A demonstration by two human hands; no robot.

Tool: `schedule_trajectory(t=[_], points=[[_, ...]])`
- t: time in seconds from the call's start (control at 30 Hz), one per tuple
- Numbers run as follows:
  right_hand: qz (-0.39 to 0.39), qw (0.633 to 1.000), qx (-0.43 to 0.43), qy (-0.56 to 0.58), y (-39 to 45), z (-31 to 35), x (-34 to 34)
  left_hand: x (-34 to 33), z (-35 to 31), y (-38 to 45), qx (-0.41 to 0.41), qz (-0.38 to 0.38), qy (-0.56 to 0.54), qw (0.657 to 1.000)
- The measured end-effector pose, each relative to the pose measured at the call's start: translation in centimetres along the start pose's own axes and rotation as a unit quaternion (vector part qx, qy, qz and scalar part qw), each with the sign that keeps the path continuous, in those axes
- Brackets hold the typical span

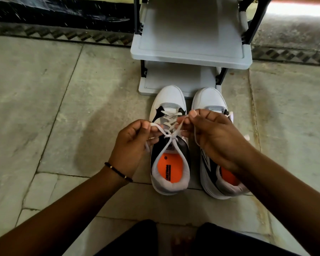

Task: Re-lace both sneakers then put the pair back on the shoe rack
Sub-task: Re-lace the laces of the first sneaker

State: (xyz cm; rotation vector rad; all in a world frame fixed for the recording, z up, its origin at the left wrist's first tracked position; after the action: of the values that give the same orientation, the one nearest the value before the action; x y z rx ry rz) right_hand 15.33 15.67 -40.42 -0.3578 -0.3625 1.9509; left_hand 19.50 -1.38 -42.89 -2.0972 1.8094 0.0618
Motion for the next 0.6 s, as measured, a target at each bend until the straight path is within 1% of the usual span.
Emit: schedule_trajectory(t=[0.1,0.17,0.23,0.3,0.37,0.5,0.6], points=[[0.01,0.988,-0.038,0.15,0.9,-0.6,-1.1,-1.2,-0.4,0.4,0.032,-0.018,-0.125,0.991],[-0.018,0.982,-0.045,0.182,1.4,-0.9,-1.3,-1.7,-0.6,0.6,0.039,-0.027,-0.183,0.982],[-0.036,0.977,-0.045,0.204,1.7,-1.1,-1.3,-2.1,-0.5,0.7,0.033,-0.029,-0.207,0.977],[-0.033,0.976,-0.043,0.212,1.7,-1.3,-1.5,-2.3,-0.3,0.7,0.016,-0.025,-0.179,0.983],[-0.028,0.981,-0.037,0.19,1.6,-1.7,-1.7,-2.2,0.1,0.8,-0.003,-0.021,-0.122,0.992],[-0.017,0.992,0.002,0.125,1.4,-1.6,-1.9,-2.1,0.5,0.6,-0.05,0.025,-0.016,0.998],[0.007,0.996,0.021,0.087,1.2,-1.4,-1.9,-1.9,0.6,0.4,-0.076,0.047,-0.001,0.996]])
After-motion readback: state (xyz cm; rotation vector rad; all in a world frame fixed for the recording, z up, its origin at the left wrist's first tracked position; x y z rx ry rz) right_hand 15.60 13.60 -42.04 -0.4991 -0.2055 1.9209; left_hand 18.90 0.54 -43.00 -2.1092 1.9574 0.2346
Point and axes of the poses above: each hand's wrist, its own y-axis towards the middle knuckle, its own x-axis out of the back of the hand, z = x × y, the point moved 2 cm from there along y, towards the middle knuckle, and after that the axes turned 15 degrees about -y, right-handed, at the moved point
